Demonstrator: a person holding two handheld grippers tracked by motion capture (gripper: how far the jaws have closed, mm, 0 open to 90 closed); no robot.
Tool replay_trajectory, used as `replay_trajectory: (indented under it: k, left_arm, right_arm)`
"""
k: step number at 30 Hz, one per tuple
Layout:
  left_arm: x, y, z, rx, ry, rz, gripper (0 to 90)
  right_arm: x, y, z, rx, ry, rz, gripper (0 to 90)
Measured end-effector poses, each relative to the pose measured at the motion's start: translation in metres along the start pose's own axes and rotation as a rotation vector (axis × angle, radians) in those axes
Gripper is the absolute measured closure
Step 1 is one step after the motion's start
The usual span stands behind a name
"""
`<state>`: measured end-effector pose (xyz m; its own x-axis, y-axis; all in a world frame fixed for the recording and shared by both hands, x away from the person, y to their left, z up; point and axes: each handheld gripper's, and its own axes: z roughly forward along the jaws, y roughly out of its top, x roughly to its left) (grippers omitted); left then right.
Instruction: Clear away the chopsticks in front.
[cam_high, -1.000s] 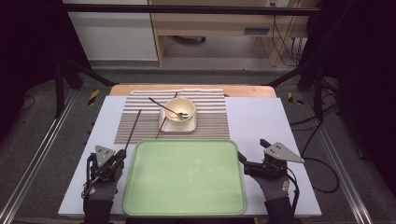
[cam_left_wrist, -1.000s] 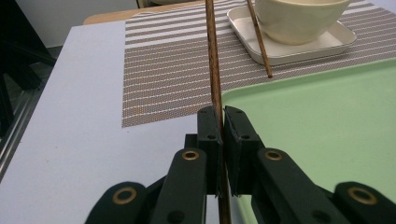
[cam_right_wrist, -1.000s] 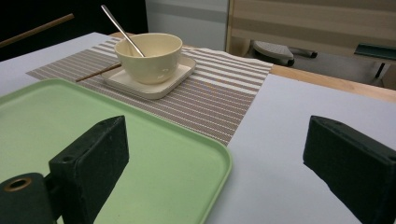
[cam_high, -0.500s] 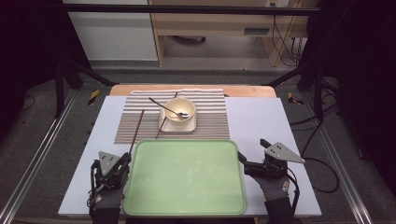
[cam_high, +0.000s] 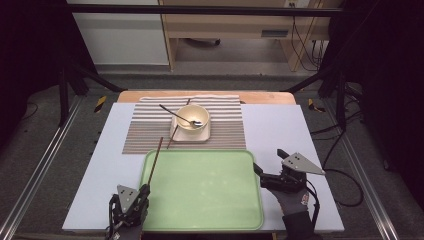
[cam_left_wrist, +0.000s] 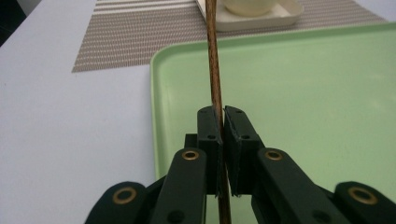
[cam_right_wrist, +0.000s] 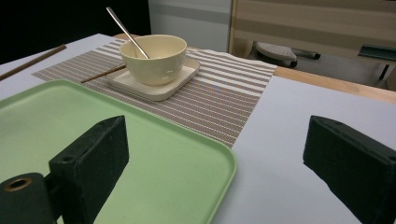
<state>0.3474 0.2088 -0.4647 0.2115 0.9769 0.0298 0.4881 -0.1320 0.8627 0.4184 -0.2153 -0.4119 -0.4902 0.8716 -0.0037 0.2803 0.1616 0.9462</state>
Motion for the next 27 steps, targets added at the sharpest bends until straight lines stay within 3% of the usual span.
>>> replay_trajectory:
  k: [8, 27]
  left_arm:
    - [-0.003, -0.014, -0.003, 0.029, 0.007, -0.001, 84.7]
    - [-0.004, -0.017, 0.007, 0.117, -0.008, 0.012, 84.0]
  right_arm:
    - [0.001, 0.0, 0.001, 0.005, 0.001, -0.005, 7.1]
    - [0.002, -0.001, 0.003, 0.01, 0.002, -0.007, 7.1]
